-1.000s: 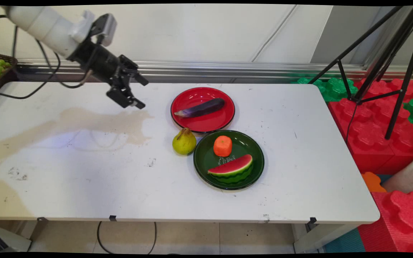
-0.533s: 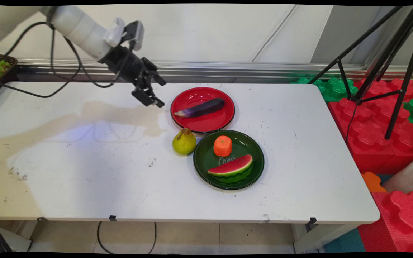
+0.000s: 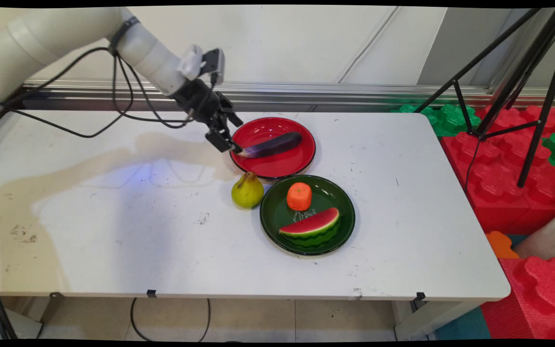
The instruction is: Pick up the eggplant from the red plate
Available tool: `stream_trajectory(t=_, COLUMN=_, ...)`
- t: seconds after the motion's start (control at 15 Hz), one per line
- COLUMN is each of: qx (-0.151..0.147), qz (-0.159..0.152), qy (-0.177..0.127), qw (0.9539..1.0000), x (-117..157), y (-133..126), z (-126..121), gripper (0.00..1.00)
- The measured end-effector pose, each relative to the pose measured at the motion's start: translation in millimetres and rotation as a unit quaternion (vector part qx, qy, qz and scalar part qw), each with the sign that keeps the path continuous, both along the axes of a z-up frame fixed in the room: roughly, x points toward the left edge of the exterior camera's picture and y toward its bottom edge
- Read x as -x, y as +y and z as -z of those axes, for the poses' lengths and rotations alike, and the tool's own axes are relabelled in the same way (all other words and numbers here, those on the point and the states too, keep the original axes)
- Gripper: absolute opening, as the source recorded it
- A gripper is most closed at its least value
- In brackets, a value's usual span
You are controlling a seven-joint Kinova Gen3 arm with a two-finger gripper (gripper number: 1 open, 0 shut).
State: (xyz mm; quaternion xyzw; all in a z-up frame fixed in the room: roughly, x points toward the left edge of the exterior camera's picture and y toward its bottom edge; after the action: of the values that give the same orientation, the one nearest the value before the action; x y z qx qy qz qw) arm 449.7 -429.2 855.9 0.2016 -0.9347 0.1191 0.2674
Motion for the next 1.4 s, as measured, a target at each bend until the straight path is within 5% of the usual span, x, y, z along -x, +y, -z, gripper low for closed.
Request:
stream_trajectory(t=0.67, qx=-0.027, qz=-0.028, qy=-0.012, qw=0.9992, x=31, y=-40, z=54, gripper=1.0)
stream_trajectory(t=1.27, qx=-0.041, qz=-0.064, qy=-0.007, qw=0.997, x=36, y=-60, z=75, gripper=1.0)
stream_trajectory(t=1.33, qx=-0.042, qz=-0.068, qy=-0.006, qw=0.9968, x=36, y=-61, z=76, gripper=0.0)
stream_trajectory(t=1.4, qx=-0.043, qz=-0.071, qy=-0.004, qw=0.9966, x=36, y=-62, z=76, gripper=0.0)
